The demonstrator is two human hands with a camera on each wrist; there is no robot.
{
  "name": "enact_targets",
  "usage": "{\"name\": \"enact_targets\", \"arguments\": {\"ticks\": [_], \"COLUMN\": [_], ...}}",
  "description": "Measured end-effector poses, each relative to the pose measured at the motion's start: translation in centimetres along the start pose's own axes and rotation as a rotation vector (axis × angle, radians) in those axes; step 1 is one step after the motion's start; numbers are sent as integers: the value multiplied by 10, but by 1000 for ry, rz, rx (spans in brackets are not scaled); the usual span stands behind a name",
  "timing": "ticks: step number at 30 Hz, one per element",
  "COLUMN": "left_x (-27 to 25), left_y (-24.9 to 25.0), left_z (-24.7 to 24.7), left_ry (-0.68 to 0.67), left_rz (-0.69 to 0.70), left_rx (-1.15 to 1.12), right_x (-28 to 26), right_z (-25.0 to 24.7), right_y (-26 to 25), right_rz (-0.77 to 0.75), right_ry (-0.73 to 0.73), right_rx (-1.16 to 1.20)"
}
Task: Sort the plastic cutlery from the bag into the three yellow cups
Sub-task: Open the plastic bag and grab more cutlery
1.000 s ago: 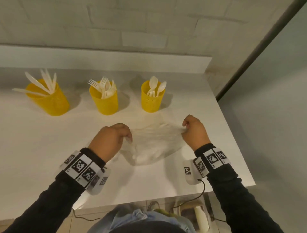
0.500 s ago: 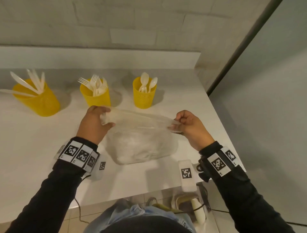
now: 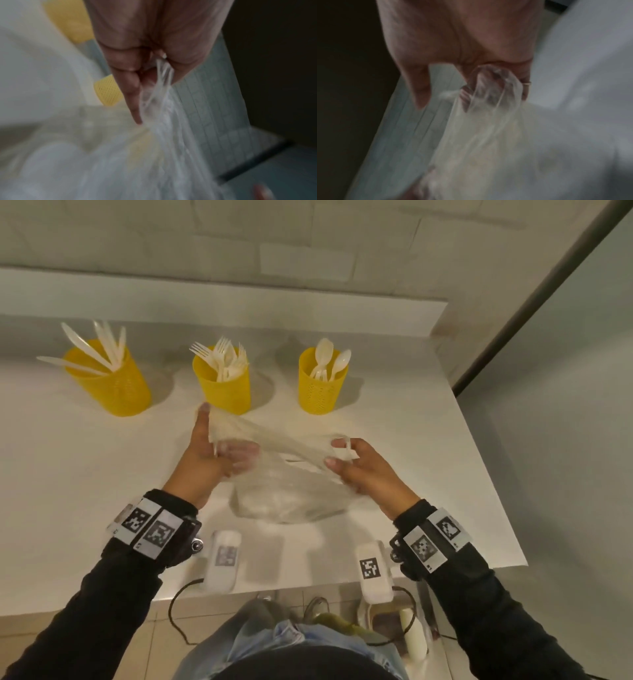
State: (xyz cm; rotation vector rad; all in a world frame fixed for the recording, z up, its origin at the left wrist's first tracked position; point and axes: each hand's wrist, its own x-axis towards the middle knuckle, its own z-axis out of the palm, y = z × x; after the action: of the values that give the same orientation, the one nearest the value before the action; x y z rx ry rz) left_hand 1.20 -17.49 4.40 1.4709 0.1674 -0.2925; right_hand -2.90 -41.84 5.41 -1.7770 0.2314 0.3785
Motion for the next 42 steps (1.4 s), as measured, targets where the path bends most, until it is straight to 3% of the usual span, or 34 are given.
{"name": "enact_targets", "arguments": {"ticks": [2, 3, 8, 10, 13, 15, 18, 20, 22, 23, 25, 27, 28, 30, 32, 35, 37, 39, 42], "left_x": [7, 10, 21, 27, 34, 37, 37, 33, 28, 24, 13, 3, 0, 1, 3, 9, 12, 14, 18], "left_y": [4, 6, -5, -15, -32, -41, -44, -39, -34, -32, -27, -22, -22, -26, -30, -27, -25, -26, -29], "left_z": [1, 0, -14, -17, -26, -34, -37, -34, -31, -32, -34, -30, -26, -14, -5, -10, -15, -16, -17], "left_ry": [17, 5, -27, -48, 185, 246, 160, 158, 210, 268, 382, 364, 318, 234, 170, 80, 44, 26, 137], "left_rz": [-34, -57, -173, -205, -229, -212, -288, -309, -233, -134, 203, 494, 541, 471, 291, 80, 63, 84, 90], "left_rx": [-217, -338, -800, -752, -310, -174, -184, -122, 55, 187, 507, 789, 908, 1117, 1287, 1308, 1129, 898, 648], "right_x": [7, 10, 28, 35, 46, 53, 61, 60, 60, 59, 48, 36, 32, 30, 35, 46, 55, 63, 65], "right_z": [10, 14, 11, 6, -4, -9, -9, -4, -4, -7, -11, -9, -5, 8, 17, 17, 13, 8, 6], "right_y": [5, 5, 10, 13, 14, 20, 28, 18, 16, 19, 17, 10, 7, 5, 10, 19, 21, 17, 4], "right_rz": [-32, -13, 124, 120, 196, 285, 344, 369, 302, 220, -75, -334, -387, -323, -126, 98, 139, 172, 255], "right_ry": [64, 95, 206, 227, 201, 137, 113, 232, 401, 506, 712, 731, 659, 461, 300, 223, 212, 237, 263], "right_rx": [-249, -240, 392, 603, 1027, 1147, 900, 475, 157, 55, -96, -232, -328, -597, -879, -979, -918, -679, 222]}}
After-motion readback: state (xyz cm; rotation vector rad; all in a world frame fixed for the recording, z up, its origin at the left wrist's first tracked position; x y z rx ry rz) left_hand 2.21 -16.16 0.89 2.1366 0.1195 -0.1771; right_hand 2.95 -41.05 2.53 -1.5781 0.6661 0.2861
